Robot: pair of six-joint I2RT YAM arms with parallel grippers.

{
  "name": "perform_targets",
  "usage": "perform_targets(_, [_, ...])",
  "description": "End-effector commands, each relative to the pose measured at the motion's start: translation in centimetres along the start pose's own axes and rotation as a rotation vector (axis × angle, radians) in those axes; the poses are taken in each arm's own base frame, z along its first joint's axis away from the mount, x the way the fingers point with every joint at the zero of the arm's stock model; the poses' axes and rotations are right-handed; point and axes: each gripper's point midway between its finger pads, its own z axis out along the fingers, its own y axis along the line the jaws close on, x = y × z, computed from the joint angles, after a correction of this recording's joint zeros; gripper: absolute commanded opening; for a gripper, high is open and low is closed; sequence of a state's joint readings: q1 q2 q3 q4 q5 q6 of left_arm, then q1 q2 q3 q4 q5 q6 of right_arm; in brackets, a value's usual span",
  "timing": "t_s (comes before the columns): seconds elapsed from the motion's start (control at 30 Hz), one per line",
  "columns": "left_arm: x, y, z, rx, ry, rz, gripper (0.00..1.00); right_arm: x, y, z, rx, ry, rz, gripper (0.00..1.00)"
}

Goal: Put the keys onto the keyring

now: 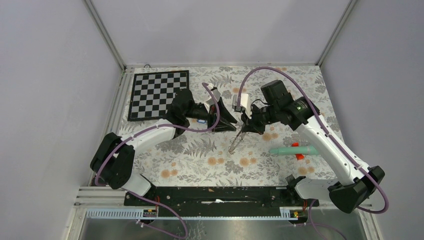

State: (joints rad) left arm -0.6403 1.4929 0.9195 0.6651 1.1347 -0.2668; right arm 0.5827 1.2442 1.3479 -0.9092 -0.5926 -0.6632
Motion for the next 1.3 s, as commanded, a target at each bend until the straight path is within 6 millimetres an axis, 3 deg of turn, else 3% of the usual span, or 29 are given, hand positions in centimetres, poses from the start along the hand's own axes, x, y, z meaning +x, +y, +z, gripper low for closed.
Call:
perform_targets(0.0, [-1.7,-0.1,0.5,0.006,-0.003,0.081,0.42,-0.9,-0.3,-1.1,0.030,0.029,-0.025,0.00])
perform_targets(0.23, [-1.5,-0.4,1.8,0.051,-0.004,0.069,0.37,-1.1,-0.4,-0.6,0.021,0.042,-0.016,0.00])
perform_targets(0.53, [-1.0,-0.8,1.9,0.072,-0.003,0.057,0.20,-1.1,-0.4,-0.5,0.022,0.036,-0.012,0.00])
perform_targets(0.7, [-0.9,-0.8,1.9,0.071,0.000,0.056,0.00,-1.1,-0.4,-0.4,0.023,0.031,-0.011,0.00])
perform_targets(0.8, [-1.1,-1.0,1.9,0.073,-0.004,0.054,0.00,-0.9,-0.4,-0.4,0.034,0.026,-0.014,0.01])
perform_targets(0.87, [-1.4,-1.2,1.7,0.075,-0.017,0.052,0.00,-0.8,-0.6,-0.4,0.058,0.015,-0.020,0.07])
perform_targets(1.1, [-2.9,-2.7,0.3,0.087,-0.112,0.043,0.00,-1.3,-0.4,-0.9,0.105,-0.069,-0.039,0.44])
perform_targets(1.27, [-2.7,-3.1,0.1,0.090,-0.114,0.041,0.00,-1.4,0.3,-0.7,0.061,-0.104,-0.027,0.49])
